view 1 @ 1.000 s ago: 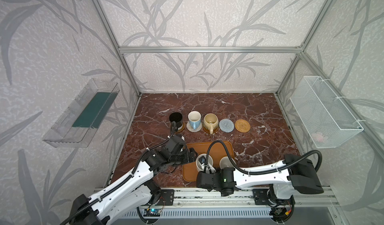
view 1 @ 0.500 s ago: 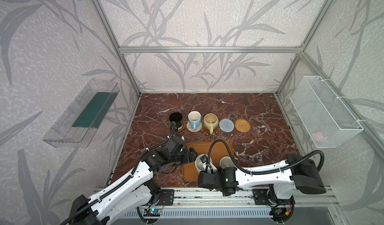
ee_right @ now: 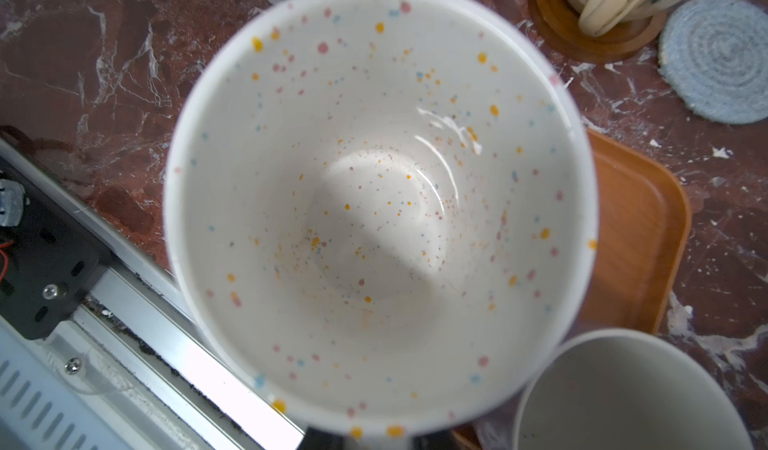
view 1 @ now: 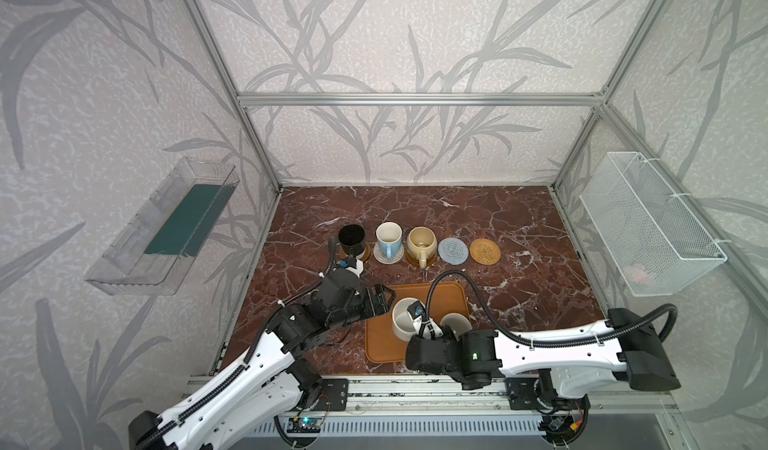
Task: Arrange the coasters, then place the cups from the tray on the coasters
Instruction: 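Grip the speckled white mug from inside and lift it with right gripper, then carry the speckled mug with right gripper onto the grey knitted coaster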
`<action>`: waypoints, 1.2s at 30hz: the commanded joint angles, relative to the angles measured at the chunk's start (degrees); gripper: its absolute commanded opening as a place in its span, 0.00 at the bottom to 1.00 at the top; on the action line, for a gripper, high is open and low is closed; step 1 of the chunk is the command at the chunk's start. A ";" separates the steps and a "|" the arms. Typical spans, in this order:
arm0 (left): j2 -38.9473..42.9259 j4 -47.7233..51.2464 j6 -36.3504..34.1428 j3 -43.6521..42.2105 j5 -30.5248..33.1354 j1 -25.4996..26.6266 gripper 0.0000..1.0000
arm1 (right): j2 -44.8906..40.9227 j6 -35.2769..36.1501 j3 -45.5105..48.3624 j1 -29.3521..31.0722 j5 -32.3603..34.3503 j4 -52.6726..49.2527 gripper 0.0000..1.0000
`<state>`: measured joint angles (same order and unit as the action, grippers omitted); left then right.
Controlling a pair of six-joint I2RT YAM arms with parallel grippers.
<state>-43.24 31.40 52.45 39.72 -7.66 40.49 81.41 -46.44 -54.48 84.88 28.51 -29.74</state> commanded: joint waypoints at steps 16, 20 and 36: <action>-5.98 -0.37 -6.00 14.49 1.79 -0.32 0.99 | -20.02 8.26 0.90 -17.96 -5.34 0.53 0.00; -10.31 -5.96 -4.50 15.02 -1.30 -0.32 0.99 | -25.49 9.09 2.55 -24.56 -8.30 1.29 0.00; -26.24 -16.70 -2.57 18.54 -0.21 3.94 0.98 | -14.34 14.13 -2.51 -40.64 -8.82 1.59 0.00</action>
<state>-68.29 17.43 49.23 56.29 -9.04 43.90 65.14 -34.09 -52.69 45.25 17.34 -33.71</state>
